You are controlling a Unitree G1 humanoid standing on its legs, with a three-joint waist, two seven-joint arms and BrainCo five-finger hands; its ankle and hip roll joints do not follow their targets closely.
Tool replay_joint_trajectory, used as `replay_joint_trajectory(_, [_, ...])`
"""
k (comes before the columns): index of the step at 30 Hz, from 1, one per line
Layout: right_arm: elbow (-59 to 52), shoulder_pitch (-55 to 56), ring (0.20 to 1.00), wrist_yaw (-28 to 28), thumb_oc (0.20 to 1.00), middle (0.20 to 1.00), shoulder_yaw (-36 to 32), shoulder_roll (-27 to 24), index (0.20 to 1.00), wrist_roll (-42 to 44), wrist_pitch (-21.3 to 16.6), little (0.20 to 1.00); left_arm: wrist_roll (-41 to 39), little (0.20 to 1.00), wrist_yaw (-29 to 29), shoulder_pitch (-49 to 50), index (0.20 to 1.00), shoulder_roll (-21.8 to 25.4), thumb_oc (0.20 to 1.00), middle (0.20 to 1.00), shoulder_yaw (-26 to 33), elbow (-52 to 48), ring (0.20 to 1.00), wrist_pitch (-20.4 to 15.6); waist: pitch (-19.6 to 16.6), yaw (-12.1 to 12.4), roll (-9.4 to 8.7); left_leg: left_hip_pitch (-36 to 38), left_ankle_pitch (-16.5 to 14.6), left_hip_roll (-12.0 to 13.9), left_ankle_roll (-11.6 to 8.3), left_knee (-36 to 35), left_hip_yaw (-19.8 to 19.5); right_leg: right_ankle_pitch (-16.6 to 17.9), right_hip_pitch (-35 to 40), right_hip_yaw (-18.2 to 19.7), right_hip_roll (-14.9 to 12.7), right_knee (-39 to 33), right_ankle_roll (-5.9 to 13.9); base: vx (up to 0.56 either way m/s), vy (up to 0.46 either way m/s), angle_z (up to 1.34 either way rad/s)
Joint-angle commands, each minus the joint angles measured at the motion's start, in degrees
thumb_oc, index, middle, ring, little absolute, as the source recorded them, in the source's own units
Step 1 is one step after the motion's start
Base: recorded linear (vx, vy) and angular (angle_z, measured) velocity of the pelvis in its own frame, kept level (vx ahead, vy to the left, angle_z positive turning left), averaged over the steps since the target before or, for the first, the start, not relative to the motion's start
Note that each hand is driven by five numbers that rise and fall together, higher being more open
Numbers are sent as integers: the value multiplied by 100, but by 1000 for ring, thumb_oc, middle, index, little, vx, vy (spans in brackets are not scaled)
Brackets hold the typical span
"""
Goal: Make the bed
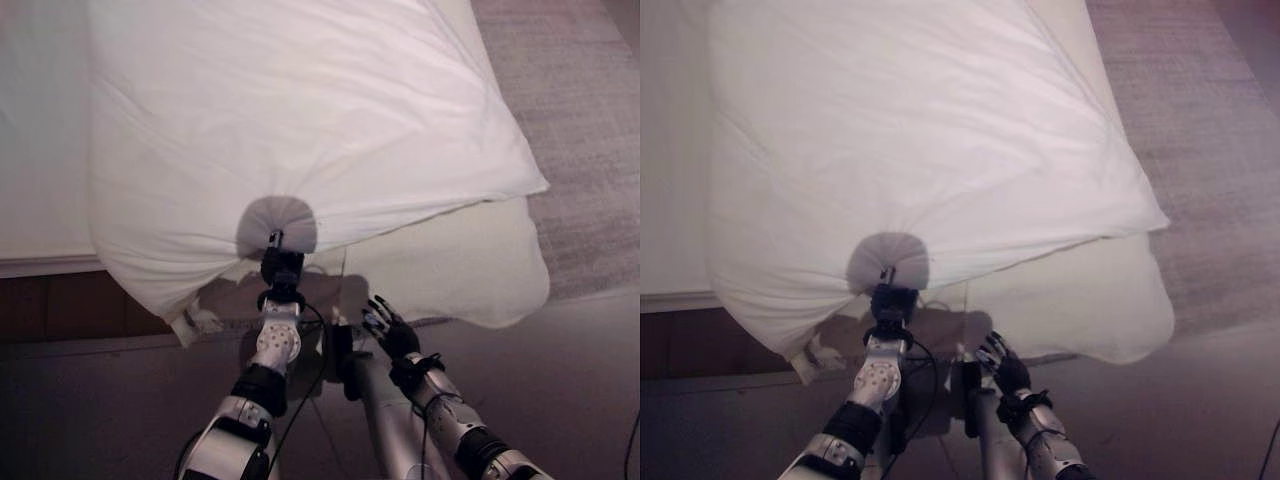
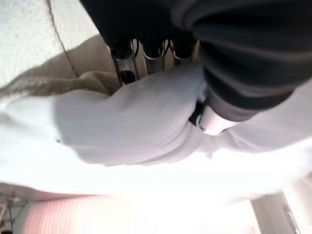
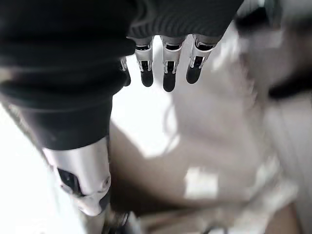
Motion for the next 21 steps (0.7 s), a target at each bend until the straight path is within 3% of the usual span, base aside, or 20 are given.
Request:
replay_joint_trajectory(1, [-399, -310, 1000, 73, 1000, 1000, 104, 249, 1000, 1065, 17, 1000, -107, 200, -239, -115, 200, -117, 200, 200, -154, -1088, 200, -342, 75, 145, 171, 10, 88, 39, -135, -174, -248, 445, 248, 306, -259, -792, 804, 34, 12, 22])
replay_joint_trajectory(5, [-425, -777, 1000, 281, 1000, 1000, -50, 531, 1000, 2040, 129, 1000, -49, 200, -57, -86, 200, -91, 200, 200, -52, -1590, 200, -631, 111, 330, 235, 14, 80, -30, -106, -161, -288, 445, 314, 241, -347, -802, 818, 28, 27, 14])
replay_joint_trajectory(11, [-826, -1251, 1000, 255, 1000, 1000, -283, 623, 1000, 2635, 62, 1000, 221, 200, 307, -101, 200, 31, 200, 200, 121, -2330, 200, -1047, 144, 500, 312, 47, 59, -133, -63, -177, -344, 395, 388, 194, -411, -761, 833, 34, 37, 10])
replay_joint_trajectory(15, [-1256, -1497, 1000, 145, 1000, 1000, -781, 524, 1000, 2958, -264, 1000, 556, 200, 701, -138, 200, 200, 200, 200, 406, -2550, 200, -1320, 171, 559, 341, 57, 13, -215, -31, -160, -372, 378, 422, 184, -462, -748, 871, 26, 32, 9])
replay_joint_trajectory(21, [-1593, -1559, 1000, 98, 1000, 1000, -1235, 434, 1000, 3130, -534, 1000, 957, 200, 1058, -89, 200, 360, 200, 200, 682, -2782, 200, -1455, 129, 564, 378, -10, 4, -229, 7, -113, -385, 373, 364, 183, -491, -723, 872, 17, 24, 5])
